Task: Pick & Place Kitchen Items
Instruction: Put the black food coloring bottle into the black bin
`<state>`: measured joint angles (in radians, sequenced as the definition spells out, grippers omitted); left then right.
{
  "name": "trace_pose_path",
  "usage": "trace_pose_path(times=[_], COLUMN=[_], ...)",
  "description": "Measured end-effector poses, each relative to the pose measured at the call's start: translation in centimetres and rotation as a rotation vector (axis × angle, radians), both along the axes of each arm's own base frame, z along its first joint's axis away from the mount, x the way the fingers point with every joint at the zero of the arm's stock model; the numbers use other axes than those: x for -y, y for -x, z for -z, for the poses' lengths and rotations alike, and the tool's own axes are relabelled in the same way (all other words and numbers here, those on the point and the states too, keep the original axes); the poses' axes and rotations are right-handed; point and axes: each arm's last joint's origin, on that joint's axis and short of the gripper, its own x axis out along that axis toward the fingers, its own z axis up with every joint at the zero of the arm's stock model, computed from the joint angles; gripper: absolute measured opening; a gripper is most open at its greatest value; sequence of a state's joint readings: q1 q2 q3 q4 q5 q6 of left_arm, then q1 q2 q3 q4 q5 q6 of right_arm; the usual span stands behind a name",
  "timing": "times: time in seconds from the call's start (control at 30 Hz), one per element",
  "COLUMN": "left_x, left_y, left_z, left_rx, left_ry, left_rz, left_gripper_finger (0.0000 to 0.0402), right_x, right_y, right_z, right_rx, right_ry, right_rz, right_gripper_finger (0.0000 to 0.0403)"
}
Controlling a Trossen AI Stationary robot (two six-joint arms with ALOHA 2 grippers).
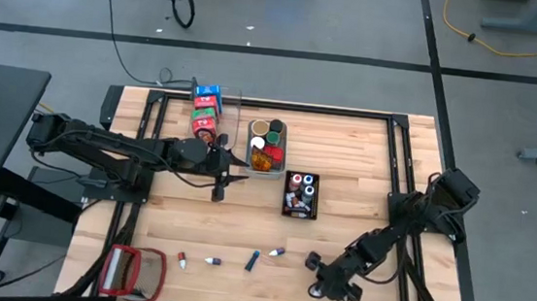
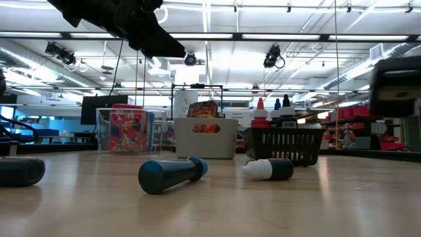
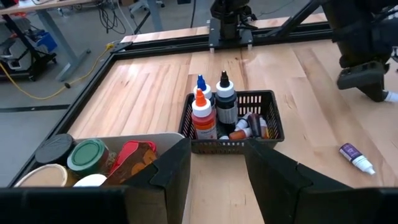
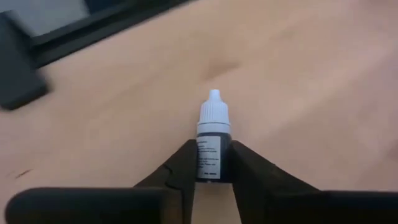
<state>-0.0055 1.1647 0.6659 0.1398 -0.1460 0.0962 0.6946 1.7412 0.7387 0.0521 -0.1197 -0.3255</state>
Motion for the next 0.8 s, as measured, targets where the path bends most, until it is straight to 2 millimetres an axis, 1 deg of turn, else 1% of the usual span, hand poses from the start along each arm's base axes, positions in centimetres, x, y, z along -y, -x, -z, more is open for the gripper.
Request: trace_pose_path(times=[0.17,0.3,0.37,0.57,0.67,0.8], left_x=[0.0,0.0,0.0,0.0,0.0,0.0], left_y=[0.0,0.0,0.0,0.0,0.0,0.1], left_z=[0.0,0.0,0.0,0.0,0.1,0.3], left_rx=[-0.004,-0.006,-0.007,-0.014,-0.021,-0.046], left_ry=[-0.028,-0.037,-0.045,-0.087,-0.08,-0.074], left_rz=[0.011,0.014,0.017,0.034,0.037,0.039], left_gripper_finger=[0.016,0.016,0.016,0.016,0.016,0.016], right_x=[1.1,2.2,2.9,5.5,7.0,8.9], right_y=[-0.9,-1.9,-2.5,-4.6,-5.1,-5.1], right_z=[-0.1,-0.3,-0.9,-4.8,-6.9,-8.9], right_rx=[-0.023,-0.011,0.013,0.15,0.233,0.336], right_ry=[-0.015,-0.023,-0.005,0.119,0.161,0.18], right_rz=[0.205,0.328,0.376,0.599,0.757,0.922], right_gripper_finger=[0.0099,0.0091,0.0086,0.0091,0.0094,0.0095])
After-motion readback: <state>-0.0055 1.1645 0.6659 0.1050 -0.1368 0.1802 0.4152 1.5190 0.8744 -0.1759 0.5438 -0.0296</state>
